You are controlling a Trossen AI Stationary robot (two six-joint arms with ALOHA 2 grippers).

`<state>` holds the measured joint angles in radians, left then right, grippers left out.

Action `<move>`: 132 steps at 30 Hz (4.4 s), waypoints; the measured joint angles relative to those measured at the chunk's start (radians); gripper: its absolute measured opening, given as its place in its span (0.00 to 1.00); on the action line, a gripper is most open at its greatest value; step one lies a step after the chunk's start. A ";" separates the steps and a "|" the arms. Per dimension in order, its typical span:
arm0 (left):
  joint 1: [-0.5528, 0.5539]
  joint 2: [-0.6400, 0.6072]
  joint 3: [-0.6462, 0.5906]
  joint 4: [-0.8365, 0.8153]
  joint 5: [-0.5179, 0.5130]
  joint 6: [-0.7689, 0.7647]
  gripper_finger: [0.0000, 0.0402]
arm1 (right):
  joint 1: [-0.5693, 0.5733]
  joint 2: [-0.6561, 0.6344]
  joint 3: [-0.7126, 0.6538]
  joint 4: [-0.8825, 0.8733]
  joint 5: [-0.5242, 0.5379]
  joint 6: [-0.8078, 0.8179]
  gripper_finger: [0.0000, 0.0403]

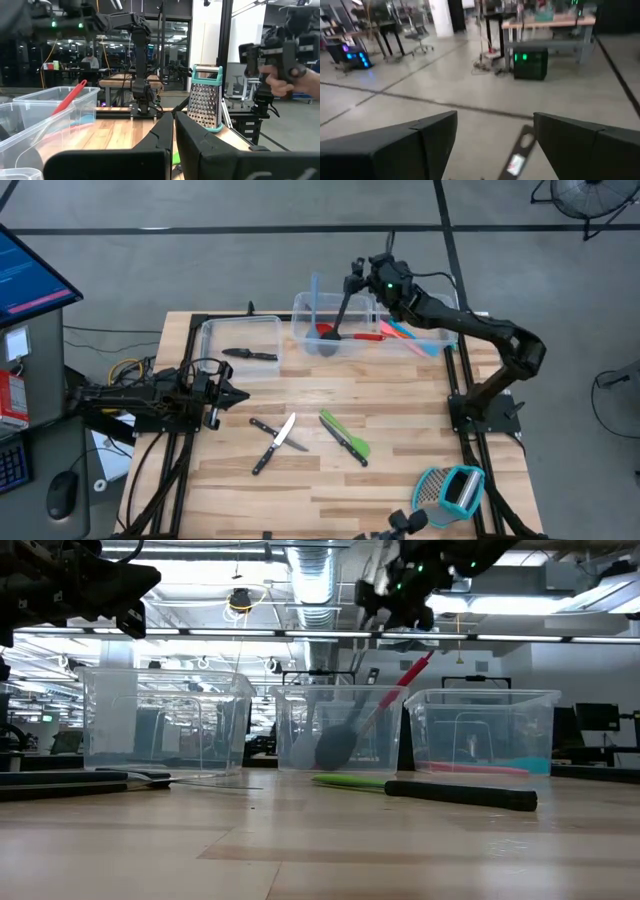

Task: Pick & Place Kitchen Items
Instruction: Put the green spatula into the top right transparent bin

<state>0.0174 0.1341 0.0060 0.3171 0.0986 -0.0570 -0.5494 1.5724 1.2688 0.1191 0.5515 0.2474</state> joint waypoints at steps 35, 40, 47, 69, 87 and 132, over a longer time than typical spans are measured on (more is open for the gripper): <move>0.000 0.042 0.000 0.031 0.000 0.000 0.00 | 0.835 0.340 0.241 -1.000 -0.259 0.562 0.63; 0.000 0.069 0.000 0.044 0.004 0.000 0.00 | 0.824 0.440 0.242 -1.011 -0.303 0.514 0.63; 0.000 0.096 0.000 0.045 0.004 0.000 0.00 | 0.764 0.462 0.241 -1.047 -0.368 0.411 0.63; 0.000 0.111 0.000 0.052 0.003 0.000 0.00 | 0.743 0.471 0.091 -0.929 -0.559 0.408 0.63; 0.000 0.111 0.000 0.052 0.003 0.000 0.00 | 0.810 0.465 0.021 -0.922 -0.752 0.462 0.63; 0.000 0.123 0.000 0.067 0.003 0.000 0.00 | 0.634 -0.156 0.023 -0.940 -0.201 0.347 0.03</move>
<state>0.0174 0.2568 0.0059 0.3838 0.1020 -0.0571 0.0844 1.4164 1.2922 -0.8208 0.3503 0.5947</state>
